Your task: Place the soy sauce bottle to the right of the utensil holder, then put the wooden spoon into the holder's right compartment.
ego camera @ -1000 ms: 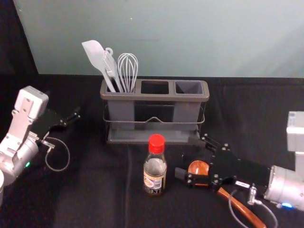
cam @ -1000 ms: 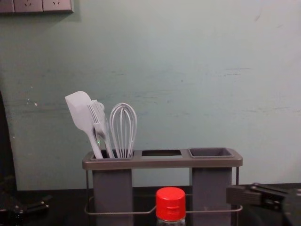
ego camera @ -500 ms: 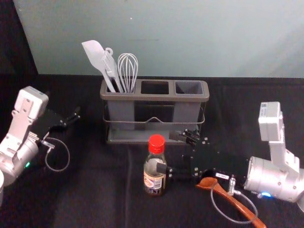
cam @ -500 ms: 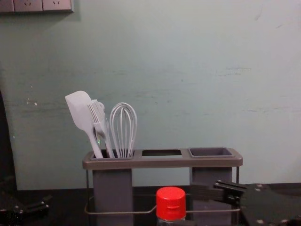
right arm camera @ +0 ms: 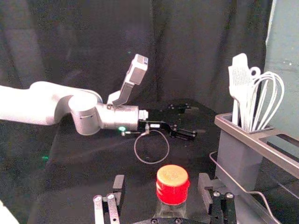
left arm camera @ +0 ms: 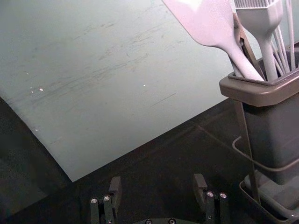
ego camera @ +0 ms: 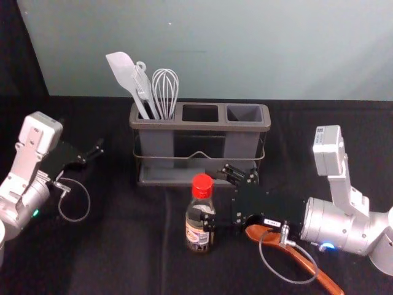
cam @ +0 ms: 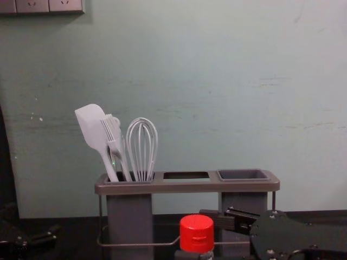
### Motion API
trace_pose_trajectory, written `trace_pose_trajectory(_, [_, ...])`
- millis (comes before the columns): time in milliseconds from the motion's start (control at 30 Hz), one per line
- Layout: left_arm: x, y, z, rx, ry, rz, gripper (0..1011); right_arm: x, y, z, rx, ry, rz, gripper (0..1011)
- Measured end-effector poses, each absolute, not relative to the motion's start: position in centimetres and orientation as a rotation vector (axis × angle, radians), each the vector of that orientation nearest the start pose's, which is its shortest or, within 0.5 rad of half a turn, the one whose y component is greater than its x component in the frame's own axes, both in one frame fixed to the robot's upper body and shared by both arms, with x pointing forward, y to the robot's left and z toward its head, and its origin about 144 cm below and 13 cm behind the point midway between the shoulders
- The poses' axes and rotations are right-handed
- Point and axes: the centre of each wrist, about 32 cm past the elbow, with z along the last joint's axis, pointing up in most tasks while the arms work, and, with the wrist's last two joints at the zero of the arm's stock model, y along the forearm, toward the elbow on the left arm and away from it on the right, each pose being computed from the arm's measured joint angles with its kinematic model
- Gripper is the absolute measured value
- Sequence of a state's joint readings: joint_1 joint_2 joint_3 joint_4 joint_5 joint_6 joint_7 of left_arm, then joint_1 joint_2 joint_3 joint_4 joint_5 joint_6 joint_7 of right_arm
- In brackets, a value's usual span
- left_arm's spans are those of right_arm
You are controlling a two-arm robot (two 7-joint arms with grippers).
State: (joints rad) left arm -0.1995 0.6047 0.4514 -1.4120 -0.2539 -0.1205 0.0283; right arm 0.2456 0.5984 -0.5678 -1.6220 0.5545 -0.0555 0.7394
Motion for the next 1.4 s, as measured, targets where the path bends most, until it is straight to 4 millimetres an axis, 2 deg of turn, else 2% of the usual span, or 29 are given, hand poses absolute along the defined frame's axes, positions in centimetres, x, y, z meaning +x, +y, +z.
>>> trace_pose_trajectory(200, [48.86, 30.97, 113.98, 0.304, -0.285, 1.248, 1005, 48.04, -24.14, 118.61, -0.058, -0.055, -0.336, 996])
trace_pose_trajectory(300, [48.86, 30.97, 113.98, 0.304, -0.285, 1.248, 1005, 48.03, -24.17, 118.61, -0.057, -0.055, -0.337, 951])
trace_pose_trajectory(433, [48.86, 30.97, 113.98, 0.304, -0.285, 1.248, 1005, 48.02, -24.2, 118.61, -0.057, -0.056, -0.337, 846])
trace_pose_trajectory(467, [48.86, 30.97, 113.98, 0.304, -0.285, 1.248, 1005, 48.02, -24.2, 118.61, -0.057, -0.056, -0.337, 790])
trace_pose_trajectory(600, [48.86, 30.97, 113.98, 0.304, -0.285, 1.248, 1005, 48.01, -24.22, 118.62, -0.056, -0.056, -0.337, 707])
trace_pose_trajectory(933, [48.86, 30.97, 113.98, 0.304, -0.285, 1.248, 1005, 48.0, -24.26, 118.63, -0.056, -0.057, -0.338, 390])
trace_pose_trajectory(1400, [48.86, 30.97, 113.98, 0.304, -0.285, 1.248, 1005, 47.71, -24.61, 118.98, -0.038, -0.059, -0.338, 392])
